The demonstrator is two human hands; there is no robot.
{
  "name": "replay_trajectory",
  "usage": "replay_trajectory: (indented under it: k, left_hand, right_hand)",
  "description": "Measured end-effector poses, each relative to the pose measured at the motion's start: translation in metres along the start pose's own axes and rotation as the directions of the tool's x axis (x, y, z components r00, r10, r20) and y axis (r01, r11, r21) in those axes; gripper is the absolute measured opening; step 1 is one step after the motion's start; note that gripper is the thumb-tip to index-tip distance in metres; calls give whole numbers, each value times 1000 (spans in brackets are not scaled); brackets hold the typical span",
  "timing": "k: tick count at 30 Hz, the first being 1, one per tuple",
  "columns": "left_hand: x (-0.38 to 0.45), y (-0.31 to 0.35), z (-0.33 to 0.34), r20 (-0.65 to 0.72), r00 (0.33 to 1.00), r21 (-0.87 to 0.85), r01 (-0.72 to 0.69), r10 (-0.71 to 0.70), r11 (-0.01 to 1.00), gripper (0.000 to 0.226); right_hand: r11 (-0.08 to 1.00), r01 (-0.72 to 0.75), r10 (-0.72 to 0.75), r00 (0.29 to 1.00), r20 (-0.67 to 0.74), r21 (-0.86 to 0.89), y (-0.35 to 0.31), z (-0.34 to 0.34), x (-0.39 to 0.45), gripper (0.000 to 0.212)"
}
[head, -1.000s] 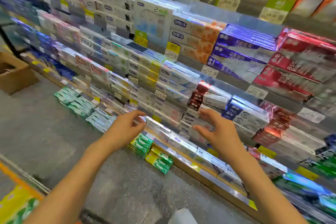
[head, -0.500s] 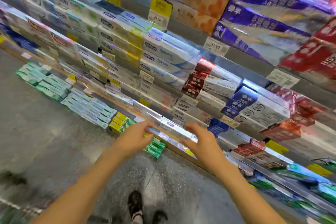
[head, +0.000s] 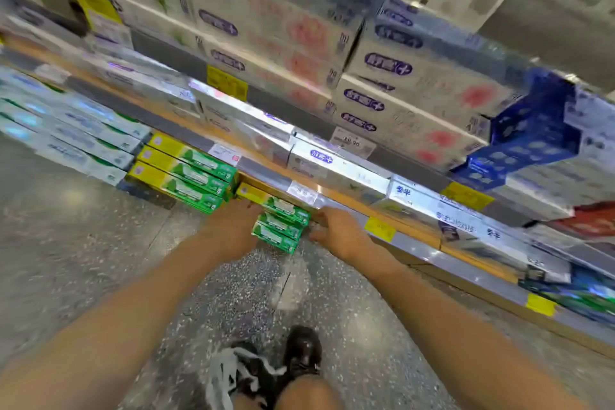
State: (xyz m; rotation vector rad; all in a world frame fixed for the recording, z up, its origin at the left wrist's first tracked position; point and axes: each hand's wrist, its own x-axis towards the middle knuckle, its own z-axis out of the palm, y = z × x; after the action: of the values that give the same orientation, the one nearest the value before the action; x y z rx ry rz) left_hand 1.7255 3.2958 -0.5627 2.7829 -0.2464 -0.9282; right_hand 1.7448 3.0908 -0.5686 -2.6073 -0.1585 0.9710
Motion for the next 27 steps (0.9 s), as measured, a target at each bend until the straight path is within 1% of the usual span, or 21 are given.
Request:
replay_trajectory:
  k: [2, 4, 6, 8, 9, 12, 13, 15, 18, 20, 22, 25, 26, 27]
  left_hand:
    - [46, -7, 53, 60, 998, 125, -37, 30, 991, 56]
    - [91, -15, 94, 67, 997, 212, -61, 48, 975, 59]
    - [134, -25, 122, -24, 998, 257, -49, 57, 965, 58]
    - [168, -34, 141, -150, 985, 315, -36, 88, 948, 57]
    - [182, -39, 149, -187, 977, 347, -34, 105, 937, 57]
    - [213, -55, 168, -185, 976, 373, -34, 110, 927, 57]
    - [219, -59, 172, -178, 977, 370, -40, 114, 928, 56]
    - [226, -64, 178, -217, 966, 375, -54, 144, 925, 54]
    - [226, -65, 183, -269, 944, 472, -44, 191, 881, 55]
    - [225, -63, 187, -296, 940, 501, 0, 172, 865, 57]
    - [227, -60, 188, -310, 939, 498, 29, 146, 867, 53]
    - [230, -55, 184, -302, 939, 462, -6, 164, 887, 44]
    - [229, -53, 183, -302, 937, 446, -26, 178, 895, 43]
    - [228, -50, 181, -303, 932, 439, -48, 198, 897, 43]
  right_hand:
    - [997, 32, -31, 999, 12, -64, 27, 45, 58, 50]
    - [988, 78, -80, 997, -9, -134, 41, 75, 105, 47]
    - [972, 132, -140, 990, -24, -194, 47, 95, 143, 46]
    - [958, 164, -179, 983, -44, -234, 52, 113, 173, 46]
    - [950, 175, -194, 980, -51, -257, 54, 122, 185, 46]
    - [915, 209, -244, 968, -60, -345, 54, 154, 208, 40]
    - [898, 198, -252, 964, -89, -393, 53, 164, 212, 38]
    - [868, 150, -275, 939, -207, -472, 51, 178, 218, 38]
    - [873, 87, -273, 902, -334, -480, 49, 193, 220, 46]
    - [874, 48, -278, 865, -417, -483, 49, 201, 220, 43]
    - [893, 23, -259, 844, -470, -450, 49, 203, 220, 42]
    - [926, 78, -227, 897, -379, -369, 54, 199, 218, 42]
    - [930, 79, -221, 901, -373, -360, 57, 197, 215, 41]
    - [933, 80, -225, 890, -395, -352, 61, 193, 208, 39]
